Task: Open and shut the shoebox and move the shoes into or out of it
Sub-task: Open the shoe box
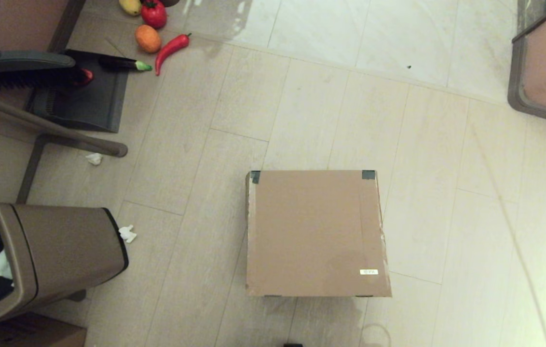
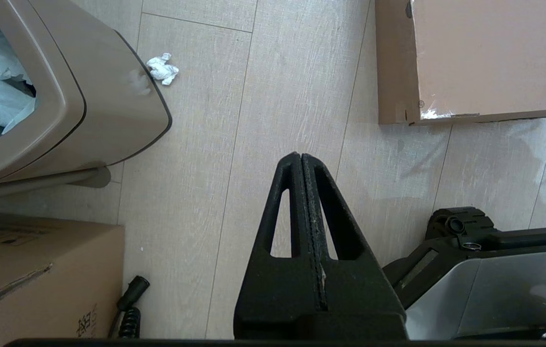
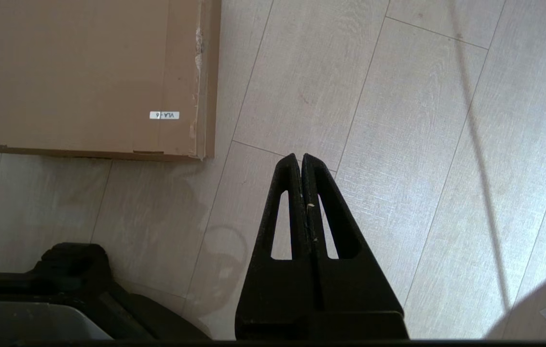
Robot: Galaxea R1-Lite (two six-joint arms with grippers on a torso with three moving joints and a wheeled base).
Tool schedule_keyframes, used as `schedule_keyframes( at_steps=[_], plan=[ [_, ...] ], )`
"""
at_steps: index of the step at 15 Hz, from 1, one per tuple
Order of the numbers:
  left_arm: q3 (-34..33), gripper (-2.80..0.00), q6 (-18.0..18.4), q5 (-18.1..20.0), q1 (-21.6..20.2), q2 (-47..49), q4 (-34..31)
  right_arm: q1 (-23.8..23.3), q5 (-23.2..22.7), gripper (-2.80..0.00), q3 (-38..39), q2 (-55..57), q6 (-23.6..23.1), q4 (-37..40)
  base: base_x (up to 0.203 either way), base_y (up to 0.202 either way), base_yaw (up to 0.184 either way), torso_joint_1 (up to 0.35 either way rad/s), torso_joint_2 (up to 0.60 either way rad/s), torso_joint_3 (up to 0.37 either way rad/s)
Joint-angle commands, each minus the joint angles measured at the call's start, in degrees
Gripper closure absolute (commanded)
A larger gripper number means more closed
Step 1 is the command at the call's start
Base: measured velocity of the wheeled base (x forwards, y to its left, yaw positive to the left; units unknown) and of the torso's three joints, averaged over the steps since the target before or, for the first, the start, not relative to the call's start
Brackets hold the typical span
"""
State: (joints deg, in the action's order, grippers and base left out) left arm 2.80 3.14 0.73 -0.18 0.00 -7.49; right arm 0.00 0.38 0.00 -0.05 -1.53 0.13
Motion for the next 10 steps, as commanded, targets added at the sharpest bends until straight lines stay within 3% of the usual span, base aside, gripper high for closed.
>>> schedule_keyframes(
  at_steps=[1, 3, 5, 7, 10],
  plan=[
    [0.0, 0.00, 0.2, 0.1, -0.1, 0.1, -0.1, 0.0, 0.1, 0.00, 0.0, 0.0, 0.3, 0.0, 0.000, 0.000, 0.000, 0.000, 0.00, 0.000],
    [0.1, 0.00, 1.0, 0.8, 0.0, 0.1, 0.1, 0.0, 0.1, 0.00, -0.4, 0.0, 0.6, -0.5, 0.000, 0.000, 0.000, 0.000, 0.00, 0.000],
    [4.3, 0.00, 0.3, 4.6, 0.0, 1.3, 1.6, 0.0, -0.3, 0.00, -7.5, 0.8, 3.2, -1.0, 0.000, 0.000, 0.000, 0.000, 0.00, 0.000],
    [10.6, 0.00, -3.7, 9.2, 0.2, 8.4, 1.9, 0.0, -1.8, 0.00, -16.3, 7.1, 6.4, 1.5, 0.000, 0.000, 0.000, 0.000, 0.00, 0.000],
    [22.7, 0.00, -12.2, 15.6, 0.4, 32.7, 2.7, 0.0, -3.6, 0.00, -27.6, 30.4, 10.9, 4.5, 0.000, 0.000, 0.000, 0.000, 0.00, 0.000]
  ],
)
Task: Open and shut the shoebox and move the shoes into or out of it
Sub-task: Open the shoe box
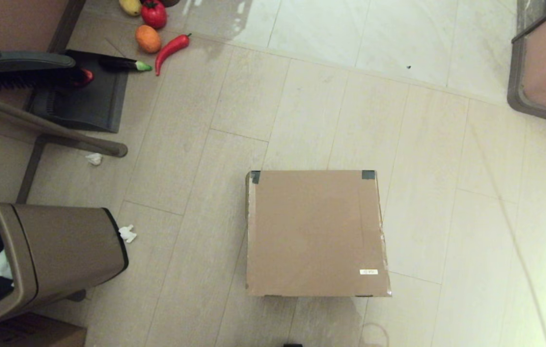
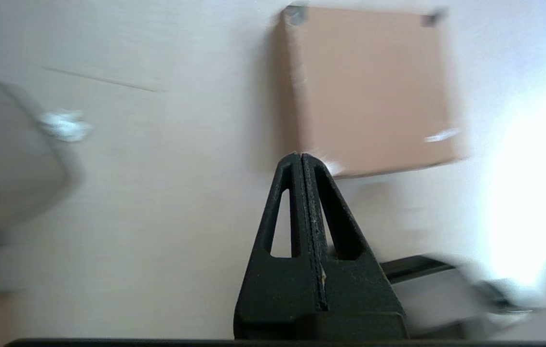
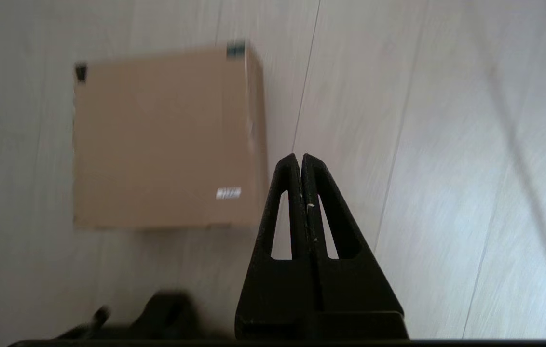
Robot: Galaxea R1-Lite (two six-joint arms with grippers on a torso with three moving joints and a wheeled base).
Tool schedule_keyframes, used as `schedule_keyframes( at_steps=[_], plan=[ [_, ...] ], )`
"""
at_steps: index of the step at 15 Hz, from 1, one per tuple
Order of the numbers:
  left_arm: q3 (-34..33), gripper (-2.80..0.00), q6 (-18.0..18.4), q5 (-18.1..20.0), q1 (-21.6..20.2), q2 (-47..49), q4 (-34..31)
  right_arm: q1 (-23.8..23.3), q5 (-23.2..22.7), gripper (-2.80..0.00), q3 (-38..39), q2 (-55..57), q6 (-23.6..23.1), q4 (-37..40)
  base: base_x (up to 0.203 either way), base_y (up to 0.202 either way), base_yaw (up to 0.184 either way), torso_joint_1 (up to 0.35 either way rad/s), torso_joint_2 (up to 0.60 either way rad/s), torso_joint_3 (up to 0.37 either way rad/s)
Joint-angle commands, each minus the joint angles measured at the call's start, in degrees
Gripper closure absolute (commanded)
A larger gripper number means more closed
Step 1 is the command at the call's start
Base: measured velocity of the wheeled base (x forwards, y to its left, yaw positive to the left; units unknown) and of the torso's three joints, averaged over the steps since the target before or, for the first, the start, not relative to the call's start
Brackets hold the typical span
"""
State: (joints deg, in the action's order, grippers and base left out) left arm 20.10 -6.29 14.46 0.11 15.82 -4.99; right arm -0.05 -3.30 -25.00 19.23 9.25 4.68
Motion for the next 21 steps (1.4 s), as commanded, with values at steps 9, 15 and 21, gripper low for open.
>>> schedule_keyframes(
  at_steps=[9, 15, 21],
  plan=[
    [21.9, 0.00, -21.2, 11.6, 10.5, 77.1, 13.4, 2.0, -11.0, 0.00, -16.7, 74.4, 6.5, -13.2, 0.000, 0.000, 0.000, 0.000, 0.00, 0.000],
    [20.9, 0.00, -22.7, 8.0, 14.5, 99.0, 38.3, 6.6, -13.4, 0.00, -23.4, 96.6, 9.0, -26.7, 0.000, 0.000, 0.000, 0.000, 0.00, 0.000],
    [23.1, 0.00, -22.3, 2.2, 17.9, 110.6, 54.6, 2.2, -18.5, 0.00, -24.5, 99.0, 8.9, -30.2, 0.000, 0.000, 0.000, 0.000, 0.00, 0.000]
  ],
)
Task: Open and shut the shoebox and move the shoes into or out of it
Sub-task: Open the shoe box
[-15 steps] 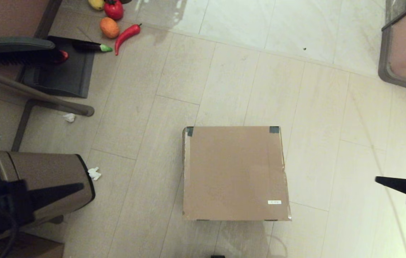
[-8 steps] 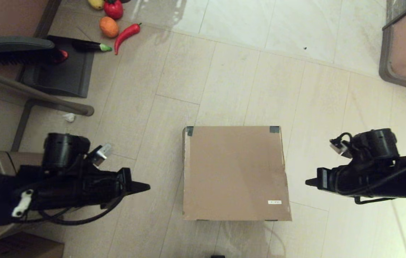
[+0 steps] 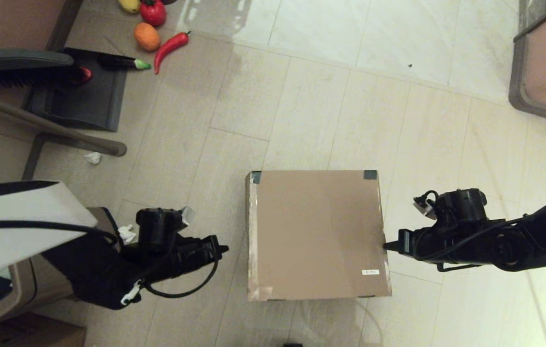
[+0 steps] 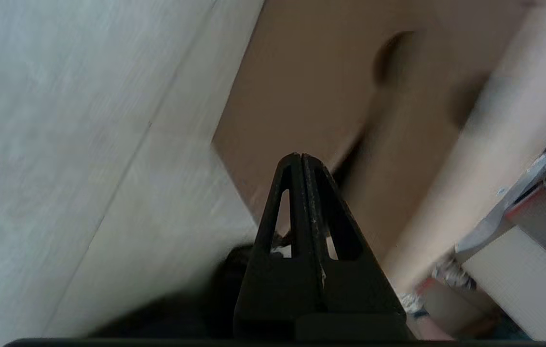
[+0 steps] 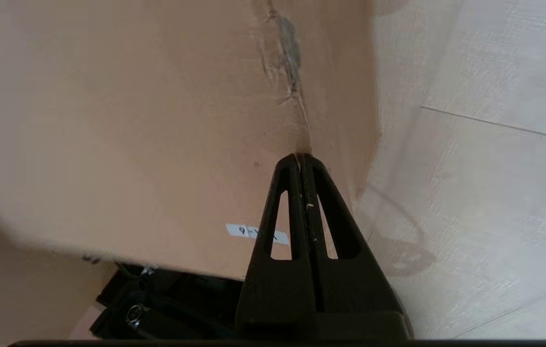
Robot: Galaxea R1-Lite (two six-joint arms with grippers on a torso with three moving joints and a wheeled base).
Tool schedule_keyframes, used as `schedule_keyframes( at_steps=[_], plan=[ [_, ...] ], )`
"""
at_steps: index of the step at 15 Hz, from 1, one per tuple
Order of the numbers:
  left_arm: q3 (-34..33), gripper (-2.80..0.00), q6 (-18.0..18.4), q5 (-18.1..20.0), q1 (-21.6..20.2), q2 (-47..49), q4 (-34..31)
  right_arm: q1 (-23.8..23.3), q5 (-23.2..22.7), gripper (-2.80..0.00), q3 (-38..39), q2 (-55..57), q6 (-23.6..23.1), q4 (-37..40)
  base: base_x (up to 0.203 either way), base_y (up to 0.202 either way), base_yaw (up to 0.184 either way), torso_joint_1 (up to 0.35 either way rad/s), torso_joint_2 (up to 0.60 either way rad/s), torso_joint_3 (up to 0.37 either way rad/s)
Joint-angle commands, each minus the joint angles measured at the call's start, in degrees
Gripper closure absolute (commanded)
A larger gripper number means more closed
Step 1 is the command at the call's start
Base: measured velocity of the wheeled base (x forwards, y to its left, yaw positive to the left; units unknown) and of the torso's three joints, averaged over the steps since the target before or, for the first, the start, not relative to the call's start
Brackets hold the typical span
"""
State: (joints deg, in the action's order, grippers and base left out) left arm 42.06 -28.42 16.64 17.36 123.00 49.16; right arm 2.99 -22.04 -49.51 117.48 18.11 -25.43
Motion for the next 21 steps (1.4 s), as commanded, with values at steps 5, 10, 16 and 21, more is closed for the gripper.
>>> schedule_keyframes(
  at_steps=[5, 10, 16, 21],
  plan=[
    [3.1, 0.00, -0.1, 0.0, 2.5, 5.3, -0.4, -4.2, -0.5, 0.00, 1.3, -6.5, -0.3, 6.5, 0.000, 0.000, 0.000, 0.000, 0.00, 0.000],
    [5.8, 0.00, -0.8, 0.0, 5.6, 5.9, -0.2, -4.9, -2.0, 0.00, 3.9, -10.9, -1.0, 11.4, 0.000, 0.000, 0.000, 0.000, 0.00, 0.000],
    [11.2, 0.00, -1.8, -2.2, 6.3, 9.6, -0.1, -5.4, -2.3, 0.00, 7.3, -0.5, -2.6, 1.0, 0.000, 0.000, 0.000, 0.000, 0.00, 0.000],
    [14.2, 0.00, -2.4, -2.2, 8.3, 10.6, -2.3, -2.6, -2.4, 0.00, 9.8, 6.6, 4.4, -12.3, 0.000, 0.000, 0.000, 0.000, 0.00, 0.000]
  ],
)
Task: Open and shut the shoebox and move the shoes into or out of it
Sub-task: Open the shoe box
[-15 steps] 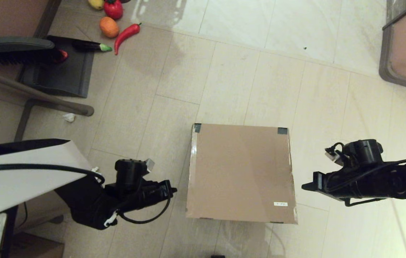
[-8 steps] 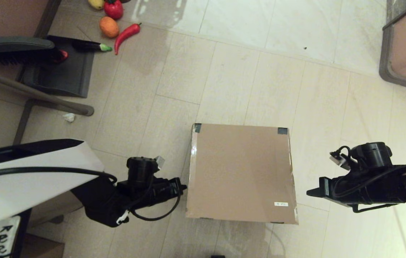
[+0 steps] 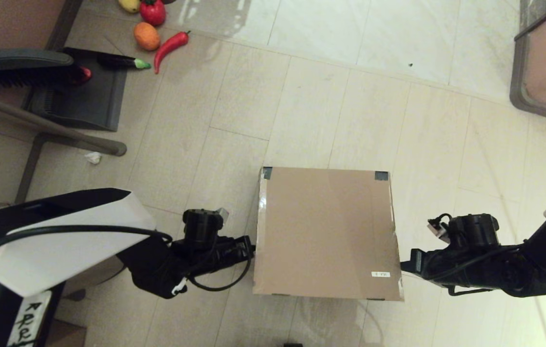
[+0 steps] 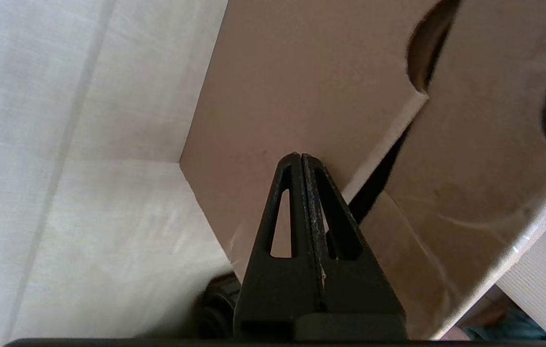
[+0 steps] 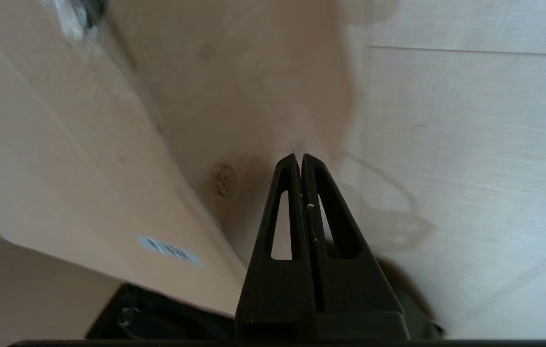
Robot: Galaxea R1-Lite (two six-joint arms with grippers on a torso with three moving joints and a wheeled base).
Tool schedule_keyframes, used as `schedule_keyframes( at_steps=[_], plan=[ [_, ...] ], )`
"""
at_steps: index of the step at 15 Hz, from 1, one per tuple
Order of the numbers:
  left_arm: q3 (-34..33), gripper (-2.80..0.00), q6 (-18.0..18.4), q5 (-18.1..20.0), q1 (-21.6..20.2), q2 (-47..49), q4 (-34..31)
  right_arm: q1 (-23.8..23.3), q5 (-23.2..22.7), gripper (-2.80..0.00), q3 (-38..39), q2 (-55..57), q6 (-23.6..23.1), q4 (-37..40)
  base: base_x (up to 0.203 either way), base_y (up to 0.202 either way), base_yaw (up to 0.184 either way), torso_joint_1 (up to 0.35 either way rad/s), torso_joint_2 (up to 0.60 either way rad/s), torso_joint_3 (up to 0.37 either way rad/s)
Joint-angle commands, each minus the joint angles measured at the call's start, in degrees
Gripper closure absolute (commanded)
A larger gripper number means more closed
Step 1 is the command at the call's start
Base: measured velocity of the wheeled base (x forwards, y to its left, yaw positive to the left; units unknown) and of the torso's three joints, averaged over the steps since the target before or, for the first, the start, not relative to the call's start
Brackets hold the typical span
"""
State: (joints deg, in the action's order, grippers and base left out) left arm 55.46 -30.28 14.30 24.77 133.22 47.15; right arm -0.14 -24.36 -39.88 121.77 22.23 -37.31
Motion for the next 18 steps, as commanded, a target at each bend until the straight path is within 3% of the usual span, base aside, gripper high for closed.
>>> schedule_keyframes(
  at_steps=[1, 5, 11, 18],
  plan=[
    [1.1, 0.00, -1.6, 0.0, 1.6, 0.4, -0.5, 1.1, 0.0, 0.00, 0.2, 3.5, 1.3, -2.3, 0.000, 0.000, 0.000, 0.000, 0.00, 0.000],
    [0.7, 0.00, -2.1, -0.1, 2.8, -0.6, -1.1, 3.1, 0.2, 0.00, 0.9, 5.7, 9.8, -11.1, 0.000, 0.000, 0.000, 0.000, 0.00, 0.000],
    [-4.7, 0.00, -2.4, -0.1, 2.9, -9.1, -3.9, 3.1, -0.8, 0.00, 8.4, -2.2, 11.4, -10.9, 0.000, 0.000, 0.000, 0.000, 0.00, 0.000],
    [-15.0, 0.00, -6.0, -0.1, 3.5, -20.0, -4.9, 3.1, -4.9, 0.00, 17.4, -12.4, 12.4, -9.8, 0.000, 0.000, 0.000, 0.000, 0.00, 0.000]
  ],
)
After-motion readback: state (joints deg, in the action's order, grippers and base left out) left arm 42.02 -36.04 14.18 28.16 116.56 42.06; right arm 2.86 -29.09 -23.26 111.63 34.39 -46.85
